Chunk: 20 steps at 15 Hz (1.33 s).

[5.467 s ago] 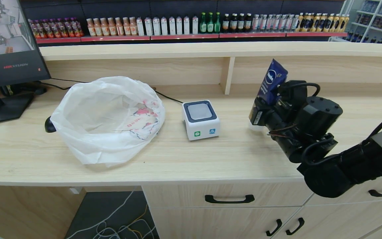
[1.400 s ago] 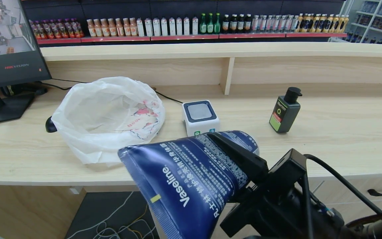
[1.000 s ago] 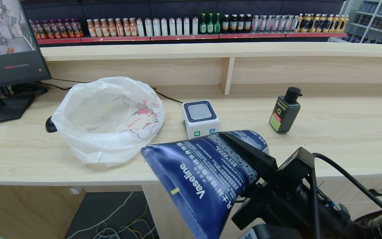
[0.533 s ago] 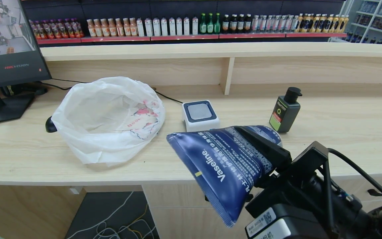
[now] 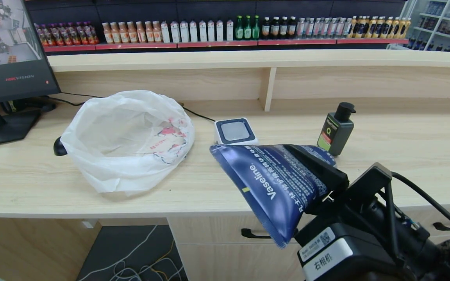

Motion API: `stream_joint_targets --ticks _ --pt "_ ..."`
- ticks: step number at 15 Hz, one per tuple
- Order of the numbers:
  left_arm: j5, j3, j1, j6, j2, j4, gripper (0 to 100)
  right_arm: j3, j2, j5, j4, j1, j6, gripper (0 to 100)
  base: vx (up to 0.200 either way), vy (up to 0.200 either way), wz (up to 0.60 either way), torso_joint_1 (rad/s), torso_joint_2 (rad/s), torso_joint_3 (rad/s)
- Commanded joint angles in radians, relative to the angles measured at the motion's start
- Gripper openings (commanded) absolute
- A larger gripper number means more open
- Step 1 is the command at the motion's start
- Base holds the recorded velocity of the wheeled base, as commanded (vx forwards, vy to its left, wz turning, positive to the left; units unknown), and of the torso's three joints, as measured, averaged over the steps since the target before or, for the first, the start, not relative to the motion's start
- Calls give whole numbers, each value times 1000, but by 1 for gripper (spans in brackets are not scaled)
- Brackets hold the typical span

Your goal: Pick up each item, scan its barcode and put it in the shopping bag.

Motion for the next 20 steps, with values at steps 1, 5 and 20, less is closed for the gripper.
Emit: stream_joint_targets --ticks 1,5,20 --pt "1 0 0 0 0 0 100 5 -2 -2 -1 1 16 0 0 0 0 0 0 0" --pt "1 0 0 -1 0 0 100 -10 7 -70 -1 -15 185 0 0 0 0 0 0 0" --pt "1 0 0 0 0 0 100 -55 50 -86 -1 -135 1206 0 0 0 0 0 0 0"
